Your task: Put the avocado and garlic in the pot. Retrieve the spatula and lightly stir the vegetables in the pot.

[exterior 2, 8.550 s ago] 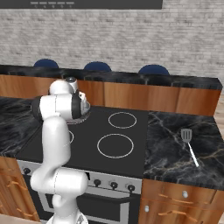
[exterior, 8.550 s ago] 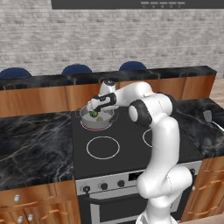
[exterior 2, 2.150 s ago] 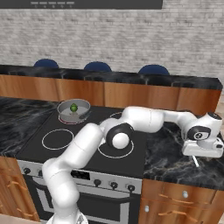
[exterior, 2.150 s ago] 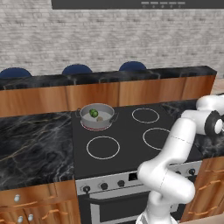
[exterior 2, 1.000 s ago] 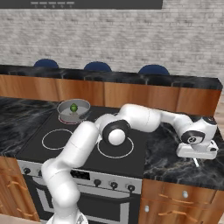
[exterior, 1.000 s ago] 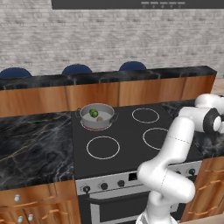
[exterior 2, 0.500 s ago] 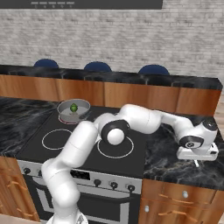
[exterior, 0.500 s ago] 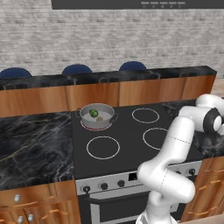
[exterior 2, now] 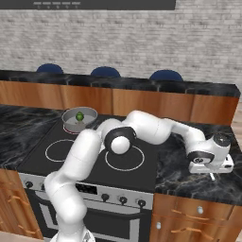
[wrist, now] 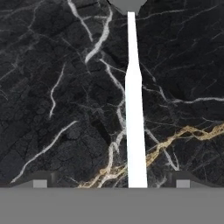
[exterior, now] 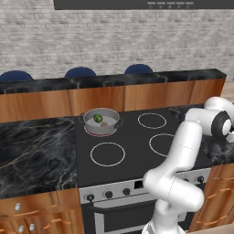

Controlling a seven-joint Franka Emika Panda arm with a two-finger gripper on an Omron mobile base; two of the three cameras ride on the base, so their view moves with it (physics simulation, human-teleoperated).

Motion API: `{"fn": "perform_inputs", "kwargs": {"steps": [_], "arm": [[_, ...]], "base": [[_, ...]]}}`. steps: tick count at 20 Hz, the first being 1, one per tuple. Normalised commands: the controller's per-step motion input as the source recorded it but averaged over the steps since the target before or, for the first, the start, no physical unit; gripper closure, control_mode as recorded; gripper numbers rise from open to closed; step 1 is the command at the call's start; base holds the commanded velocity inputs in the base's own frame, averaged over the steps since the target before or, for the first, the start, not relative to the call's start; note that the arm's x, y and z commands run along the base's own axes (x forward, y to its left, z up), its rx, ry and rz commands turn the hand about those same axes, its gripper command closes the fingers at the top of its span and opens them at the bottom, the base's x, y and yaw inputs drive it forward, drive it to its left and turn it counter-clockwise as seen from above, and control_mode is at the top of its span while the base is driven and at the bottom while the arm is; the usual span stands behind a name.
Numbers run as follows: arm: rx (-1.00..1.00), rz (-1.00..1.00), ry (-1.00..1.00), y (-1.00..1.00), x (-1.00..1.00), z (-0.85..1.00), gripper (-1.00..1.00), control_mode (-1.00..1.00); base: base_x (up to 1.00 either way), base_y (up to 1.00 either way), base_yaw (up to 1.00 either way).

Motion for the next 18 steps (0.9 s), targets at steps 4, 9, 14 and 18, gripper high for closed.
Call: {"fn": "perform_inputs", "kwargs": {"steps": [4,9,14,18], "arm": [[0.00,0.00,0.01,0.00,0.00,-0.22,-1.00,-1.00],[0.00,0.00,0.00,0.00,0.00,-0.14,-1.00,-1.00],[0.00,0.00,0.00,0.00,0.00,-0.05,1.00,-1.00],[0.00,0.00,0.00,0.00,-0.01,-0.01,1.00,-1.00]], "base": [[0.00,0.00,0.00],[0.00,0.00,0.00],[0.00,0.00,0.00],[0.00,0.00,0.00]]}}
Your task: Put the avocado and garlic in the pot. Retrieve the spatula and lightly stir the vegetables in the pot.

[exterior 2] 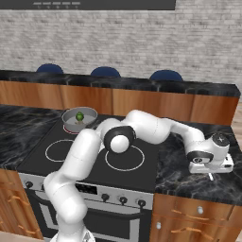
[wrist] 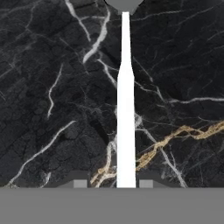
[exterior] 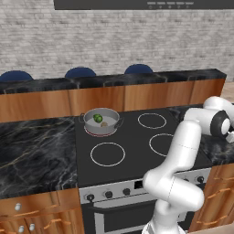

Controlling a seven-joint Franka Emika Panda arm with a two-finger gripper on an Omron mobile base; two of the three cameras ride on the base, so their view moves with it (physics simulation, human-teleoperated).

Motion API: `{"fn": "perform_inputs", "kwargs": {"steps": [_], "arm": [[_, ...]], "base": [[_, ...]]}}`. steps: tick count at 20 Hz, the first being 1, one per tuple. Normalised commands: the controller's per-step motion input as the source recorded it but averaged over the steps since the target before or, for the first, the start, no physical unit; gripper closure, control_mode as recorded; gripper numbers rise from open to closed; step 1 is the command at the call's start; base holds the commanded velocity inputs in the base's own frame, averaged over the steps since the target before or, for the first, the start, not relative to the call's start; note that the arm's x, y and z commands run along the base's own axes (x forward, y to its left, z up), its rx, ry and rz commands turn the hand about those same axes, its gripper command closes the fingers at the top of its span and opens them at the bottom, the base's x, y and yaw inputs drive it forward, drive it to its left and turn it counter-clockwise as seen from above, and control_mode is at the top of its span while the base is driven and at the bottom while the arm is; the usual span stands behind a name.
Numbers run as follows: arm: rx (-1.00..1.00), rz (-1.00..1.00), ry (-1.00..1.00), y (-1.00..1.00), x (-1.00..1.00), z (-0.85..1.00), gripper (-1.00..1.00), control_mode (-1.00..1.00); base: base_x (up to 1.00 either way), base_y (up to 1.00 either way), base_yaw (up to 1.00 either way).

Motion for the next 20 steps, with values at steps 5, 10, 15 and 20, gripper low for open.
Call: {"fn": "perform_inputs", "kwargs": {"steps": [5,10,15,20], "arm": [[0.00,0.00,0.01,0.00,-0.04,-0.01,1.00,-1.00],[0.00,0.00,0.00,0.02,-0.14,0.00,1.00,-1.00],[0.00,0.01,0.00,0.05,-0.23,0.26,1.00,-1.00],[0.03,0.00,0.00,0.47,-0.02,0.71,1.00,-1.00]], "base": [[0.00,0.00,0.00],[0.00,0.00,0.00],[0.00,0.00,0.00],[0.00,0.00,0.00]]}}
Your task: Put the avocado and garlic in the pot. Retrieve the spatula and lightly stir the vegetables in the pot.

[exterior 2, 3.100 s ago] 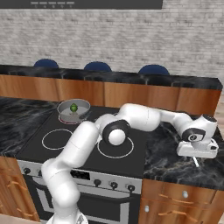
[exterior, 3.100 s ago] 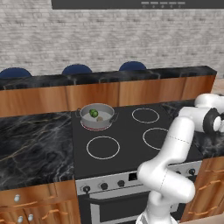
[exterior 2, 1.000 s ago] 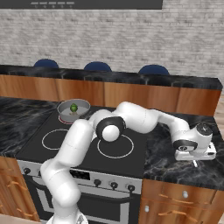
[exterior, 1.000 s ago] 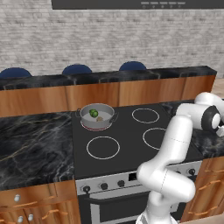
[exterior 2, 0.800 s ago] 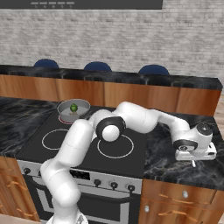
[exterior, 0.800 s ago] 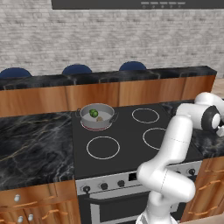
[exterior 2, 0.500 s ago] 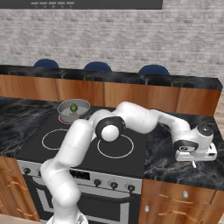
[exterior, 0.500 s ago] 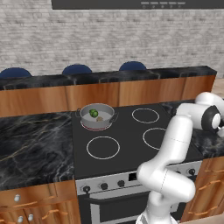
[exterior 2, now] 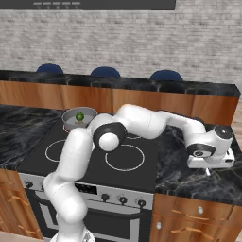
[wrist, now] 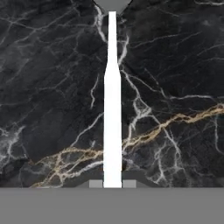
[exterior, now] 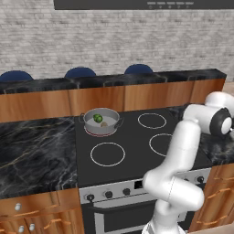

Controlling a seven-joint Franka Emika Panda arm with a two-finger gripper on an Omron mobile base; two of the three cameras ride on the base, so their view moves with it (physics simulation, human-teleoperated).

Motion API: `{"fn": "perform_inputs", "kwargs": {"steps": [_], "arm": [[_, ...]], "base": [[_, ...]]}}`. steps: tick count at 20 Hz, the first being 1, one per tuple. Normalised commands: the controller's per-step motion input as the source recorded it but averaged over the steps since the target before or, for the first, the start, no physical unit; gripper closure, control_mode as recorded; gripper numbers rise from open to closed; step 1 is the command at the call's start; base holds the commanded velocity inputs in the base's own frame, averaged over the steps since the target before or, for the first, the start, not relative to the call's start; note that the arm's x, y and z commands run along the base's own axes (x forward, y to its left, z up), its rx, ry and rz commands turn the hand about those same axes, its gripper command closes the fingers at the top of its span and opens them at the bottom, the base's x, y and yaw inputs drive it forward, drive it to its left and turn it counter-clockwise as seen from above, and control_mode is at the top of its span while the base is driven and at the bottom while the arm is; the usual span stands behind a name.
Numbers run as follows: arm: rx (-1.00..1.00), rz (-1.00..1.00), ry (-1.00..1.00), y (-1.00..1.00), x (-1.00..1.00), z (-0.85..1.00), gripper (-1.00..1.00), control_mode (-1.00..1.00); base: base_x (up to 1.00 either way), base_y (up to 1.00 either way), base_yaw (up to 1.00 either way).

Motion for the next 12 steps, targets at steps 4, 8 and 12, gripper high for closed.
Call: {"fn": "perform_inputs", "kwargs": {"steps": [4,8,12], "arm": [[0.01,0.05,0.00,0.93,-0.36,0.79,1.00,-1.00],[0.00,0.09,0.01,1.00,-0.44,0.78,1.00,-1.00],[-0.01,0.14,0.01,1.00,-0.06,0.82,1.00,-1.00]], "base": [[0.00,0.00,0.00],[0.00,0.00,0.00],[0.00,0.00,0.00]]}}
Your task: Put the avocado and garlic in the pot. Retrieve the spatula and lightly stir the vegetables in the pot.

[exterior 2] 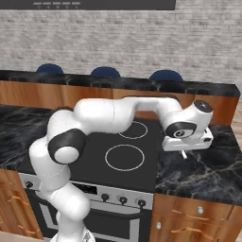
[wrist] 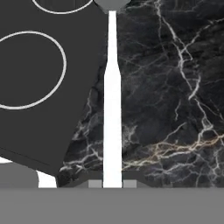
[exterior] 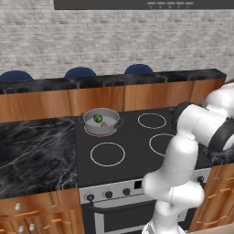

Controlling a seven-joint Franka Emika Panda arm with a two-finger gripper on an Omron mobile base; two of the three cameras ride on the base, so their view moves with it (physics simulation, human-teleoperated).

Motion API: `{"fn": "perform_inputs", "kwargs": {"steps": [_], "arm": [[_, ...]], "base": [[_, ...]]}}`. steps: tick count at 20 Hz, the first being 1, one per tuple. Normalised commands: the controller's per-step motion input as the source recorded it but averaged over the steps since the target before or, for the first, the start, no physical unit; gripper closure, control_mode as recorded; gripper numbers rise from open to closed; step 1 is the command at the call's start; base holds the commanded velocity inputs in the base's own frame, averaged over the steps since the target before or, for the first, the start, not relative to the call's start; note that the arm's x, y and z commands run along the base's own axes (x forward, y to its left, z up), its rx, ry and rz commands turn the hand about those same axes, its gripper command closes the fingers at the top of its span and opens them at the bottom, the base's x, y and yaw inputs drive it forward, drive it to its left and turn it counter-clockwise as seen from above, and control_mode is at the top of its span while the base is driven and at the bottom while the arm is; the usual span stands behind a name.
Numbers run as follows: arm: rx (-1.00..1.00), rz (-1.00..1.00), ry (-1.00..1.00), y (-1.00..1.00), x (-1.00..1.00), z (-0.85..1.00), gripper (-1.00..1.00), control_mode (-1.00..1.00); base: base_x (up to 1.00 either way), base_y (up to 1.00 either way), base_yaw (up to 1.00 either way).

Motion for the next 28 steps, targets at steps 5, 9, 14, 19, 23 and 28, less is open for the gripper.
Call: {"fn": "perform_inputs", "kwargs": {"steps": [5,9,14,19,23,28], "arm": [[-0.04,0.12,0.04,1.00,0.15,0.60,1.00,-1.00],[-0.03,0.19,0.13,1.00,0.30,0.50,1.00,-1.00],[0.00,0.35,0.21,1.00,0.19,0.28,1.00,-1.00],[0.00,0.47,0.13,0.75,0.55,0.03,1.00,-1.00],[0.04,0.33,-0.02,0.14,0.46,0.00,1.00,-1.00],[0.01,0.15,0.00,0.24,0.50,0.00,1.00,-1.00]], "base": [[0.00,0.00,0.00],[0.00,0.00,0.00],[0.00,0.00,0.00],[0.00,0.00,0.00],[0.00,0.00,0.00],[0.00,0.00,0.00]]}}
